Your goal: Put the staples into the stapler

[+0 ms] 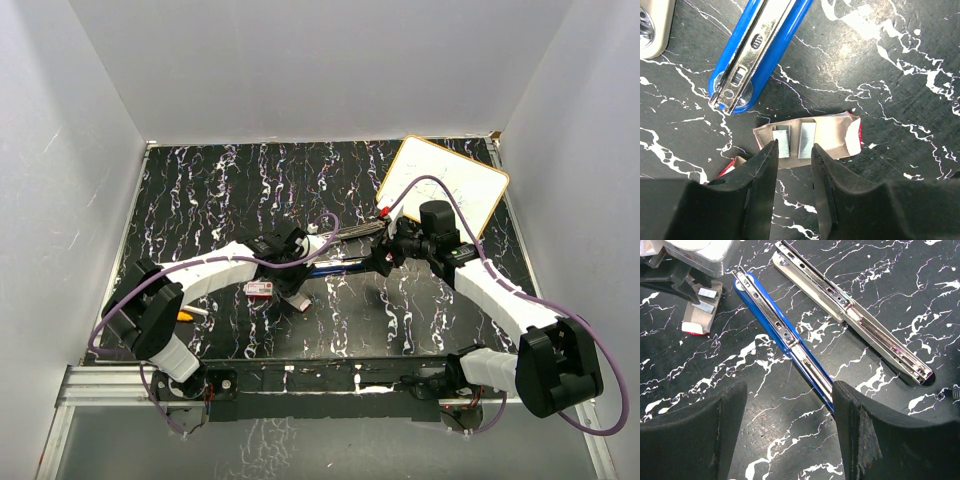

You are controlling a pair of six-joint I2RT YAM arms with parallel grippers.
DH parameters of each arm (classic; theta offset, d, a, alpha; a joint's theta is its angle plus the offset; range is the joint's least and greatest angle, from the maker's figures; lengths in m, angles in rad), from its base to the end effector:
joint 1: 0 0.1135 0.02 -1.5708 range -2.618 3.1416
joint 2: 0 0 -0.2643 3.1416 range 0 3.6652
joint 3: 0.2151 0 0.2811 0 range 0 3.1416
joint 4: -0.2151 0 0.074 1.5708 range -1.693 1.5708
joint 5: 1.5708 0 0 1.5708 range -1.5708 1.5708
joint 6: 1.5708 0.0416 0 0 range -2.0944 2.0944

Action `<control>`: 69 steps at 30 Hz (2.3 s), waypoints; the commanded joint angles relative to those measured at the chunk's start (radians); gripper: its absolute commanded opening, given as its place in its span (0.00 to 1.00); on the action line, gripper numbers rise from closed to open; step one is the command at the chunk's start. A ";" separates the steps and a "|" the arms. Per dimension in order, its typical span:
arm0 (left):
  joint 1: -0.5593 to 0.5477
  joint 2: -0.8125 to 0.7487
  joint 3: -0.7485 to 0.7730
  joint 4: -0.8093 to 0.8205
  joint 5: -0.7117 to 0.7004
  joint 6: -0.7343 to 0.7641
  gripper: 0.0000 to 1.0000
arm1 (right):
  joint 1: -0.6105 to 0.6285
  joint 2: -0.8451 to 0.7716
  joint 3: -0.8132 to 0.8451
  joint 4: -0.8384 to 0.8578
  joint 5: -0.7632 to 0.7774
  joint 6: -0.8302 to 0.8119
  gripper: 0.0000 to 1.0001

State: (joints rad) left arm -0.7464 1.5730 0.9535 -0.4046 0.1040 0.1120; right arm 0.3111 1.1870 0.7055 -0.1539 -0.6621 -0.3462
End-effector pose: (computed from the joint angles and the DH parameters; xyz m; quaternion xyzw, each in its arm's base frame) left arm 0.2459 -0.2333 0.1686 0.4129 0.8685 -0.1316 0.2405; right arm 0.2570 0.1095 0.2212 -0.4111 0.7517 0.2826 0.4314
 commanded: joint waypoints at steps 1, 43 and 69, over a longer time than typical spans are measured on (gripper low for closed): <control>-0.004 -0.038 0.006 -0.017 -0.041 0.007 0.30 | -0.007 0.001 -0.003 0.051 -0.013 -0.010 0.71; 0.029 0.078 0.028 -0.036 -0.005 0.020 0.22 | -0.007 -0.012 -0.006 0.050 -0.019 -0.011 0.71; 0.036 -0.048 0.006 -0.021 0.089 0.078 0.08 | -0.007 -0.013 -0.006 0.053 -0.021 -0.011 0.72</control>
State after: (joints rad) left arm -0.7162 1.6077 0.9558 -0.4191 0.1219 0.1570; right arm 0.3107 1.1870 0.7044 -0.1539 -0.6659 -0.3466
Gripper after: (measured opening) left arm 0.162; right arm 0.713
